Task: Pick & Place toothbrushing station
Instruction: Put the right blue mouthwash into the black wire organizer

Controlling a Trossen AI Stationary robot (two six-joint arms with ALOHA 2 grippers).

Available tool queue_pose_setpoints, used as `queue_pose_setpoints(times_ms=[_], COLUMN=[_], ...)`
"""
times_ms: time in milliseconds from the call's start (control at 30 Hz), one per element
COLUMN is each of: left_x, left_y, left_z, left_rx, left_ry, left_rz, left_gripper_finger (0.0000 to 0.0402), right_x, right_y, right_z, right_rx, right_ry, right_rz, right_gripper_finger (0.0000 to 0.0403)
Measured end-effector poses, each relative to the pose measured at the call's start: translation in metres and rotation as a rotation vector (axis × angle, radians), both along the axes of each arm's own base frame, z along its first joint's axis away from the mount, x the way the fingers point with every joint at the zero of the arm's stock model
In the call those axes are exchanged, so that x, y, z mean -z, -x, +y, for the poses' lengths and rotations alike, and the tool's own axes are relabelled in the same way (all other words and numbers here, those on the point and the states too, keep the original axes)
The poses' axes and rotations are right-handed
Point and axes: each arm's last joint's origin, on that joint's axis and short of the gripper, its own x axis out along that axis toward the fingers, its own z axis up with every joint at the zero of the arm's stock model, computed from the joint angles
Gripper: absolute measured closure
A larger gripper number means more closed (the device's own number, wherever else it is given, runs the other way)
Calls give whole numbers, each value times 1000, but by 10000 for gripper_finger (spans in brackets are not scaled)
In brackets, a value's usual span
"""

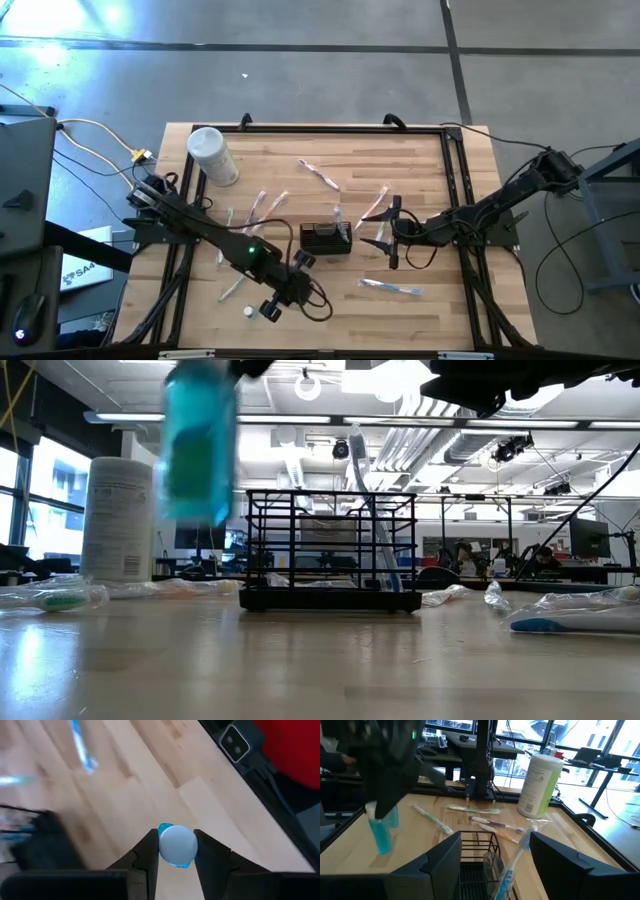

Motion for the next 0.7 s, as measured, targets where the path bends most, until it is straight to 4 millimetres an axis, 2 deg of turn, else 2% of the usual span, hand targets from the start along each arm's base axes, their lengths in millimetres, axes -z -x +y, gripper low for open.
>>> queue_pose_setpoints(times_ms=[167, 267, 400, 567, 700], left_x=[-45, -60, -70, -70, -71], left_y=[1, -2, -11, -25, -32], left_z=[4, 16, 45, 84, 107], left_rx=[24, 25, -19, -46, -61], left_ry=[-123, -191, -215, -187, -129], left_rz=[-69, -93, -85, -66, -70], left_gripper_finger=[308, 308, 308, 308, 308], right_x=[0, 0, 0, 0, 1], right_y=[2, 2, 2, 2, 2], right_z=[4, 5, 5, 5, 5], right_rx=[-18, -23, -22, -22, -22], right_ry=[5, 7, 8, 8, 12], right_rz=[1, 1, 1, 2, 8], right_gripper_finger=[175, 175, 175, 175, 175])
